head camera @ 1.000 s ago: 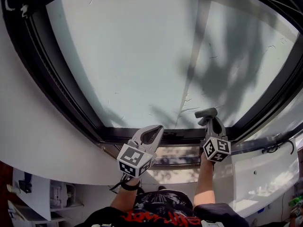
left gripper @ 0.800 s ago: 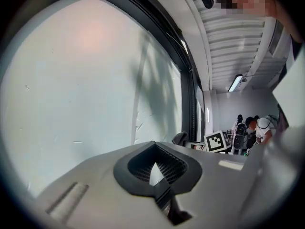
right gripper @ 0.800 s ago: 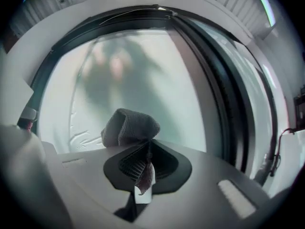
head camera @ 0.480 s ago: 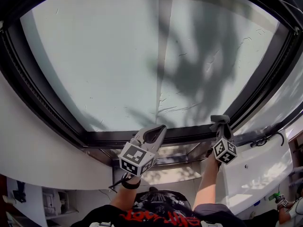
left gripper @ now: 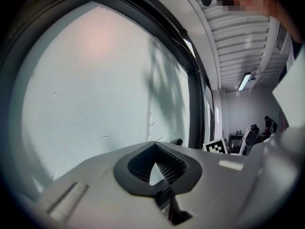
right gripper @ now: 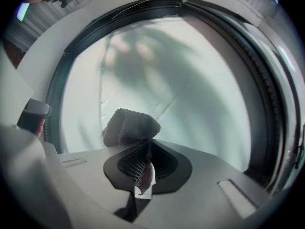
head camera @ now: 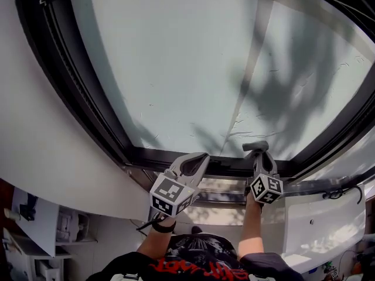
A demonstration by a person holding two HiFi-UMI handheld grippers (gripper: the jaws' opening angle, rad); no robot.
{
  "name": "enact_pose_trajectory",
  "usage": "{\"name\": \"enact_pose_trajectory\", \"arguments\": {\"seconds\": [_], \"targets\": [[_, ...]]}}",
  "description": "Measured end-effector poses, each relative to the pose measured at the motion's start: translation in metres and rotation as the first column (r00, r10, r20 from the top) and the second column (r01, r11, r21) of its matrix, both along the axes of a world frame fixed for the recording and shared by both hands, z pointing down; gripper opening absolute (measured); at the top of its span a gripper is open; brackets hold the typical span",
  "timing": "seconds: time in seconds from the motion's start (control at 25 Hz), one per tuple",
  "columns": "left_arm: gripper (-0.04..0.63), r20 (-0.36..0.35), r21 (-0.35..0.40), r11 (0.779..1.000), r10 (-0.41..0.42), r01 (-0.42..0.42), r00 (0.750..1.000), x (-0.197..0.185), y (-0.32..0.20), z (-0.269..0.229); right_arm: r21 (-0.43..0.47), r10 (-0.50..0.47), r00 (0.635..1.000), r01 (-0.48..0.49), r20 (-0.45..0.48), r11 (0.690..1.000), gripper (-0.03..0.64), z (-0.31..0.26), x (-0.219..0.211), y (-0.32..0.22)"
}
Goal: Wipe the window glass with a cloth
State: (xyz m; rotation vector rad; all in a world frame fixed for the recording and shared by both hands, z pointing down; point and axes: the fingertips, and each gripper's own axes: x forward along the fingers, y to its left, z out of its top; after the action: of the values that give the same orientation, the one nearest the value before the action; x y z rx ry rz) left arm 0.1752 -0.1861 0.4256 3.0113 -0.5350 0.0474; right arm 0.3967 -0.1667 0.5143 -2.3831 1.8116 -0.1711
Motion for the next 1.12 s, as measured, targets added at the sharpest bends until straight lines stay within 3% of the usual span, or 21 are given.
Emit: {"name": "enact_pose_trajectory", "arguments": {"seconds": [0.16, 0.36, 0.44, 0.56, 0.68, 0.8, 0.92, 1.12], "targets": [[-0.009, -0.004, -0.008, 0.991, -0.137, 0.137, 0.991, -0.059, -0.019, -0.001, -0.010, -0.227, 0.974, 0.226, -0.014, 0.974, 0.017, 0.005, -0.103, -0.056], [-0.009, 0.017, -0.019, 0.948, -0.317, 0.317, 0.948, -0.149, -0.033, 0.013, -0.019, -0.465, 0.885, 0.465, 0.003, 0.885, 0.017, 0.016, -0.226, -0.116], [-0.009, 0.013, -0.020, 0.918, -0.396, 0.397, 0.918, -0.190, -0.037, 0.012, -0.023, -0.535, 0.845, 0.535, 0.018, 0.844, 0.017, 0.022, -0.272, -0.133], [-0.009, 0.004, -0.005, 0.854, -0.520, 0.520, 0.854, -0.248, -0.040, 0.009, -0.037, -0.632, 0.774, 0.633, 0.033, 0.773, 0.017, 0.030, -0.336, -0.156], [-0.009, 0.010, -0.004, 0.804, -0.595, 0.595, 0.804, -0.289, -0.038, 0.011, -0.039, -0.697, 0.716, 0.698, 0.045, 0.715, 0.017, 0.034, -0.385, -0.168], [-0.009, 0.017, 0.004, 0.768, -0.640, 0.640, 0.768, -0.317, -0.035, 0.007, -0.034, -0.738, 0.671, 0.741, 0.064, 0.671, 0.017, 0.035, -0.421, -0.173], [-0.009, 0.021, 0.017, 0.759, -0.652, 0.651, 0.758, -0.327, -0.034, 0.001, -0.042, -0.750, 0.657, 0.754, 0.080, 0.656, 0.017, 0.038, -0.437, -0.176], [-0.009, 0.034, 0.016, 0.802, -0.598, 0.598, 0.801, -0.317, -0.037, -0.002, -0.040, -0.719, 0.691, 0.722, 0.079, 0.690, 0.017, 0.039, -0.427, -0.170]]}}
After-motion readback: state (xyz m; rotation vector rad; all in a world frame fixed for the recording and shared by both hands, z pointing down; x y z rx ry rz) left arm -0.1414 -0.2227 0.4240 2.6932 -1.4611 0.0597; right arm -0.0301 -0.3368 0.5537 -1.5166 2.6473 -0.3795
